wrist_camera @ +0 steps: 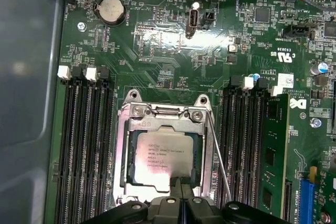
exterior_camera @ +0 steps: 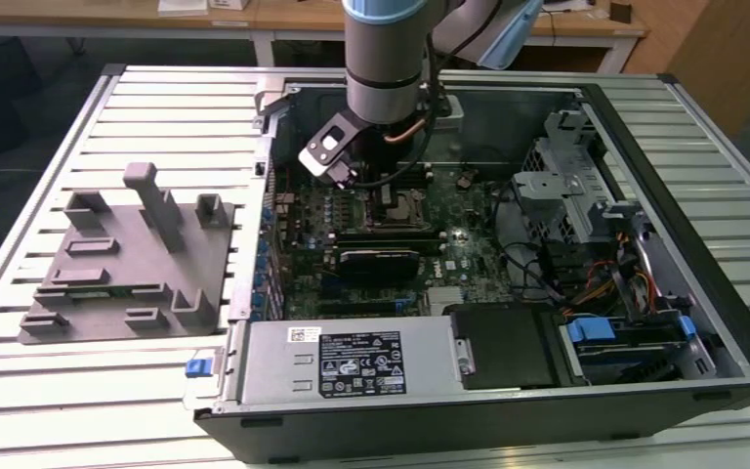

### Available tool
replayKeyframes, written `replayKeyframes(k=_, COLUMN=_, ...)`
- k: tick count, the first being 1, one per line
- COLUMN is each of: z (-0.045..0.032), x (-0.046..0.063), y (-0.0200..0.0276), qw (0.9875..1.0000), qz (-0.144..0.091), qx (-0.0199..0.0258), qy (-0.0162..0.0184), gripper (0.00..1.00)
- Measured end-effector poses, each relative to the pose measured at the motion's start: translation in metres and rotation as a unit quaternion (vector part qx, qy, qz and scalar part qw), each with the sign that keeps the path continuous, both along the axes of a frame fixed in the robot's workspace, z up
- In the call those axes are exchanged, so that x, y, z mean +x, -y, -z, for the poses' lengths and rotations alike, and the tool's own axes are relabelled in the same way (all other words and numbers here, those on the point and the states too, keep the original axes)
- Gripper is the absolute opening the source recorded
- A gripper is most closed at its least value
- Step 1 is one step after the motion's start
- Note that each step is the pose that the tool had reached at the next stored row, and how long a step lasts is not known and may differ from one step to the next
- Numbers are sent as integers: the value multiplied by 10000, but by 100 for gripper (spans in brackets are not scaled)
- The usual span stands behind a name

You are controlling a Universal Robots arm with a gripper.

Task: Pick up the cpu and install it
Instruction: 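Close the cpu cover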

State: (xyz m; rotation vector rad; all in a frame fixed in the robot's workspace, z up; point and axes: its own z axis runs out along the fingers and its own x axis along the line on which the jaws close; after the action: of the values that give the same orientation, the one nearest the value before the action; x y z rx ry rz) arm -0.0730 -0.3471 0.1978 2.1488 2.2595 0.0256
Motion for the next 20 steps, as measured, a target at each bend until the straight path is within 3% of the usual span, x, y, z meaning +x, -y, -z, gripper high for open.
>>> replayKeyframes(k=8, z=-133, x=2, y=0, qw=10000, qz=-1, qx=0, qy=-2, gripper=11)
replayKeyframes(k=20, z=-133, x=154, y=-5, qw=10000, qz=-1, qx=2, qy=-3, gripper=11)
